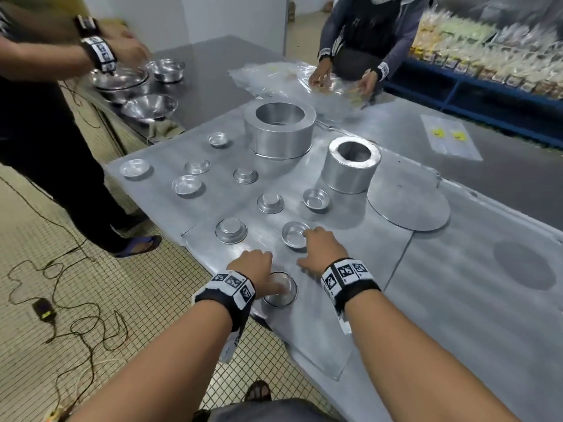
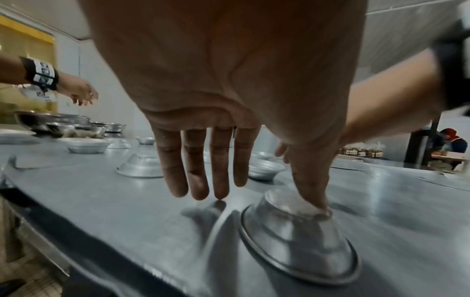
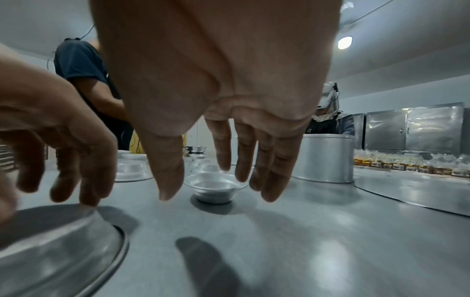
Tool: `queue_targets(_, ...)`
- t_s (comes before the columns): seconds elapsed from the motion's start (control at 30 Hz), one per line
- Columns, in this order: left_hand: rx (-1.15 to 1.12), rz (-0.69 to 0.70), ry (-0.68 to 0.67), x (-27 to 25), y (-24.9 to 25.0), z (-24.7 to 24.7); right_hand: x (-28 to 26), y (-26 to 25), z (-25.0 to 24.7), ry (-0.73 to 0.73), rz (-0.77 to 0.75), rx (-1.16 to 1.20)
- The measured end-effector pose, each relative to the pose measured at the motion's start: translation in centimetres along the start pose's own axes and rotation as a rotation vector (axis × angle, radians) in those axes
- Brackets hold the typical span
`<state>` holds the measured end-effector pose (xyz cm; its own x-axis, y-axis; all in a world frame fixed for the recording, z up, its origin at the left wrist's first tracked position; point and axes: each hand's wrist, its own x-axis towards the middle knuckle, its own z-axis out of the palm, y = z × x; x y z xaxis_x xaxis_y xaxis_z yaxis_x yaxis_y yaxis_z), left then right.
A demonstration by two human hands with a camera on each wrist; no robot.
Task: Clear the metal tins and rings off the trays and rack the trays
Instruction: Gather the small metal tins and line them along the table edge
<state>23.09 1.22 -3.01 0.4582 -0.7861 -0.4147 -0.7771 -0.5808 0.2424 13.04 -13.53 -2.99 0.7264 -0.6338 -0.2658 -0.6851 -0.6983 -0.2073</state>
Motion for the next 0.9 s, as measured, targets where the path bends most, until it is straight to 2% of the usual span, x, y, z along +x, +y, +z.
queue_targets(0.23, 0.018, 0.032, 0.019, -0.6, 0.6, 1.5, 3.7, -1.5, 0.8, 0.028, -0.036, -0.040)
queue_targets(0.43, 0.042, 0.033, 0.046, -0.8, 1.0, 1.8, 4.2, -1.0, 1.1, 0.024, -0.022, 0.064)
queue_targets(0.77, 0.030, -0.064, -0.040, 0.6, 3.3, 1.6, 1.0, 2.6, 0.4, 0.103, 0.060, 0.212)
queue_targets(0.9, 0.037, -0.045, -0.064, 1.4, 5.3, 1.2, -1.3, 5.4, -0.1, 0.101, 0.108, 0.237)
